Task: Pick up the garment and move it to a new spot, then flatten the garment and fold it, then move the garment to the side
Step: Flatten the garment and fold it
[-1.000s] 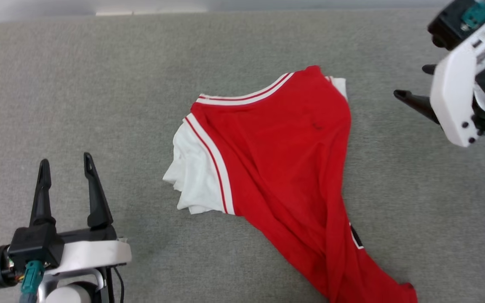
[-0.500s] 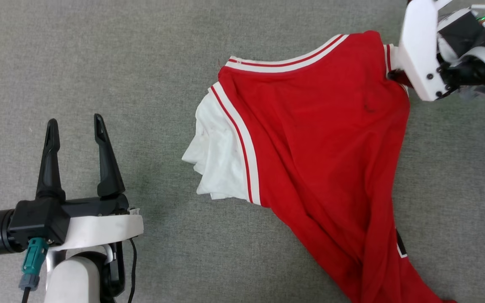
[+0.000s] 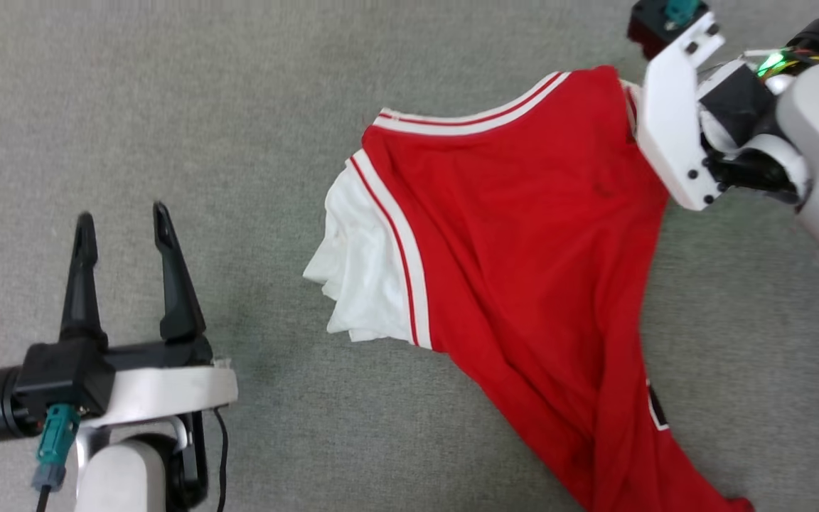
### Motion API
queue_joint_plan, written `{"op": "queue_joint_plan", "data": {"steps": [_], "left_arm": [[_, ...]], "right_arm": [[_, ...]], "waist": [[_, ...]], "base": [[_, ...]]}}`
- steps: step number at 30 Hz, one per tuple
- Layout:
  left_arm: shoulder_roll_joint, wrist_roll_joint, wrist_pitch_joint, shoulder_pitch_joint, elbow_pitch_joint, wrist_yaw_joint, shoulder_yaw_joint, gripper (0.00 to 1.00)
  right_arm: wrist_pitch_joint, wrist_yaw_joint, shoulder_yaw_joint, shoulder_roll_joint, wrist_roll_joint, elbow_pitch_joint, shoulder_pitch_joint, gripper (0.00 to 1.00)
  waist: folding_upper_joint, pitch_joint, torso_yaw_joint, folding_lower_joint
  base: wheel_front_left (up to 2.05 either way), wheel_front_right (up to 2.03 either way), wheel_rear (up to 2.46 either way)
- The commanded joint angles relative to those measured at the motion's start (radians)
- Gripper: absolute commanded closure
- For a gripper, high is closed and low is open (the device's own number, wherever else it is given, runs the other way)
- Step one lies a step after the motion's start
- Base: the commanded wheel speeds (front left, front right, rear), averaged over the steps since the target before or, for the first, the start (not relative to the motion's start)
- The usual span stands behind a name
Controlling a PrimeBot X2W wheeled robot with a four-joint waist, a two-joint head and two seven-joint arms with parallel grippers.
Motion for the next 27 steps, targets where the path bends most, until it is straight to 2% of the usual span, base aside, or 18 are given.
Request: {"op": "queue_joint_plan", "data": {"steps": [1, 4, 10, 14, 19, 22, 23, 27], "left_arm": [[-0.001, 0.004, -0.002, 0.018, 0.003, -0.003, 0.007, 0.0], [-0.001, 0.007, -0.002, 0.052, 0.004, -0.005, 0.016, 0.0], [-0.001, 0.006, -0.002, 0.118, -0.002, 0.002, 0.029, 0.0], [-0.001, 0.009, -0.002, 0.147, -0.003, 0.002, 0.034, 0.0], [-0.001, 0.012, -0.002, 0.145, -0.003, 0.0, 0.035, 0.0], [-0.001, 0.014, -0.002, 0.136, -0.005, -0.003, 0.029, 0.0], [-0.001, 0.016, -0.002, 0.128, -0.008, -0.007, 0.025, 0.0], [-0.001, 0.015, -0.002, 0.117, -0.004, -0.008, 0.016, 0.0]], "right_arm": [[-0.021, -0.001, 0.006, -0.02, 0.006, -0.02, 0.0, 1.0], [-0.082, -0.001, 0.045, -0.083, 0.036, -0.105, -0.008, 1.0], [-0.148, -0.001, 0.113, -0.287, 0.088, -0.355, 0.035, 1.0], [-0.156, -0.001, 0.088, -0.428, 0.126, -0.484, 0.092, 1.0], [-0.124, -0.001, 0.039, -0.563, 0.153, -0.536, 0.189, 1.0], [-0.109, -0.001, 0.003, -0.588, 0.168, -0.49, 0.239, 1.0], [-0.1, -0.001, -0.03, -0.565, 0.162, -0.4, 0.283, 1.0], [-0.096, -0.001, -0.067, -0.493, 0.135, -0.241, 0.331, 1.0]], "waist": [[0.0, -0.042, -0.023, -0.0001], [0.0, -0.091, -0.046, -0.0001], [0.0, -0.163, -0.092, -0.0001], [0.0, -0.188, -0.12, -0.0001], [0.0, -0.19, -0.137, -0.0001], [0.0, -0.179, -0.139, -0.0001], [0.0, -0.16, -0.133, -0.0001], [0.0, -0.135, -0.119, -0.0001]], "base": [[0.0, 0.0, 0.0], [0.0, 0.0, 0.0], [0.0, 0.0, 0.0], [0.0, 0.0, 0.0], [0.0, 0.0, 0.0], [0.0, 0.0, 0.0], [0.0, 0.0, 0.0], [0.0, 0.0, 0.0]]}}
